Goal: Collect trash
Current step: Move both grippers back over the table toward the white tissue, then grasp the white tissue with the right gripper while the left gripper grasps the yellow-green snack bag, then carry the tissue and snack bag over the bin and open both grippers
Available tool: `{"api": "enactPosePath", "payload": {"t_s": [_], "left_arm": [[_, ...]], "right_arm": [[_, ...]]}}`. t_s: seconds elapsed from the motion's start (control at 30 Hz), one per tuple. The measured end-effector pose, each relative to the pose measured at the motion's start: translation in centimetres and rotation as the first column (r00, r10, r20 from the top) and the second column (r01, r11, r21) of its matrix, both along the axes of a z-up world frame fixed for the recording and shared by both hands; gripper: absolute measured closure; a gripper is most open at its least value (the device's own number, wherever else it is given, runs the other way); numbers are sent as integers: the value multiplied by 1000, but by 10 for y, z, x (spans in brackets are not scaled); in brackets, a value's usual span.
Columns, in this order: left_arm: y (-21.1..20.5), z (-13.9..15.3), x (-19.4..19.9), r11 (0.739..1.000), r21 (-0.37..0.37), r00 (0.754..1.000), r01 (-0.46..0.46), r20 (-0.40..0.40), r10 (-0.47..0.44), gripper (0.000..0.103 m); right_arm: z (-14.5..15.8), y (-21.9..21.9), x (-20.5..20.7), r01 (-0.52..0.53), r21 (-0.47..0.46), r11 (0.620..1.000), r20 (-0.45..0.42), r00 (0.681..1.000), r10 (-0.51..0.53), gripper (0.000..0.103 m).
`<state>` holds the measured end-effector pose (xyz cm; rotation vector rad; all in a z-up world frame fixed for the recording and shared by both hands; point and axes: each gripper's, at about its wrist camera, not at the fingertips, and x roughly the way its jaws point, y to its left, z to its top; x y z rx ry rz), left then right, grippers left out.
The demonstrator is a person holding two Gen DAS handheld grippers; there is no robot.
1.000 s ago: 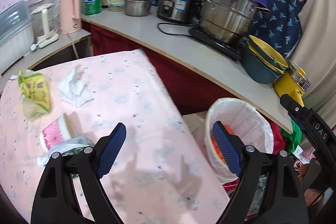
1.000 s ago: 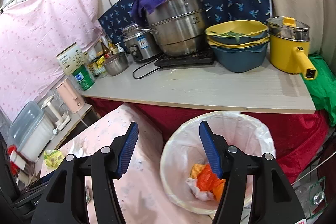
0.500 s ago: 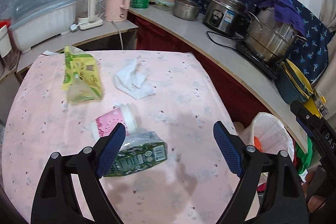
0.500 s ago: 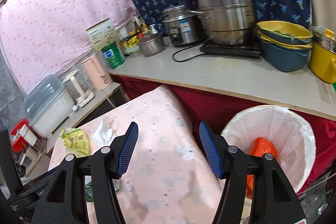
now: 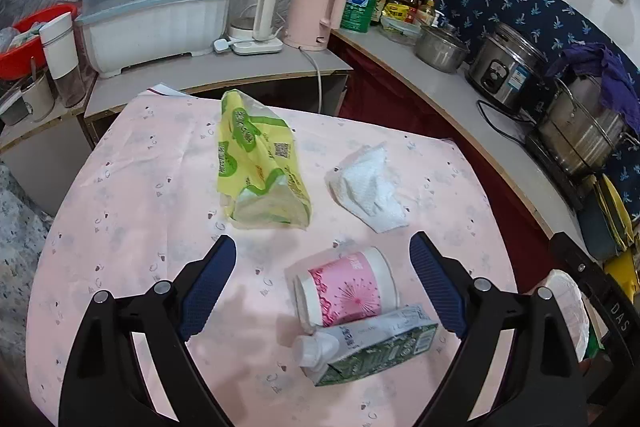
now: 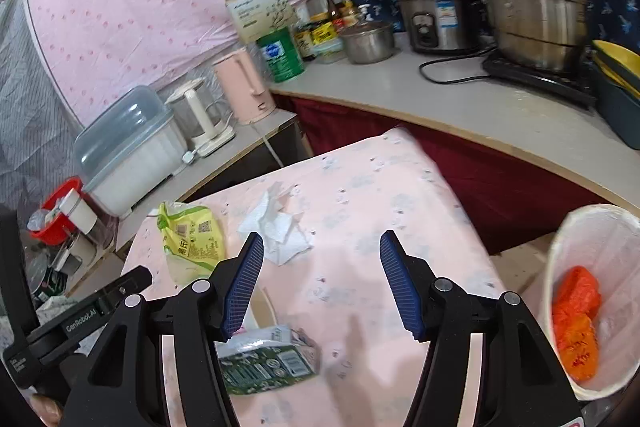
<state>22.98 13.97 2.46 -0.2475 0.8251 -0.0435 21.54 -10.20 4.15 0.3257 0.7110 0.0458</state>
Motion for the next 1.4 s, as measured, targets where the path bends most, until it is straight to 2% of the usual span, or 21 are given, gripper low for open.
{"api": "enactPosePath", "payload": {"t_s": [0.27,0.5,0.6,0.83,0.87,0.9,0.93,1.0,1.03,1.07,1.1,1.17,1.4], "left_arm": [[30,-22,49,999,-4,998,-53,-45,53,19],[41,-48,89,997,-5,993,-76,-95,75,20],[42,-58,102,998,0,991,-68,-113,67,28],[42,-81,117,999,-19,985,-32,-168,29,61],[42,-82,117,999,-21,985,-28,-170,24,69],[41,-84,117,999,-20,985,-25,-173,21,72],[41,-85,116,1000,-22,984,-21,-175,17,75],[40,-84,114,1000,-23,985,-15,-172,11,78],[39,-83,113,1000,-21,986,-10,-168,7,81],[38,-82,111,1000,-20,986,-3,-164,0,91],[36,-80,109,1000,-18,986,3,-164,-6,95],[34,-76,106,1000,-20,987,10,-157,-13,95],[22,-48,85,999,-18,993,36,-109,-37,99]], "right_arm": [[-27,43,67,-104,5,995,-70,992,104,44],[-61,76,133,-184,18,983,-160,970,184,44],[-77,86,156,-210,11,978,-203,957,208,44],[-109,101,191,-250,-15,968,-324,917,232,44],[-112,103,193,-257,-21,966,-338,911,235,46],[-116,104,195,-263,-11,965,-355,903,242,49],[-118,104,197,-263,7,965,-365,898,248,59],[-121,103,198,-265,16,964,-380,890,251,70],[-122,103,197,-265,12,964,-383,889,249,80],[-122,102,196,-267,8,964,-385,888,249,91],[-122,101,194,-267,6,964,-388,888,248,95],[-118,97,191,-253,28,967,-376,894,245,99],[-75,72,156,-200,28,979,-284,938,199,100]]}}
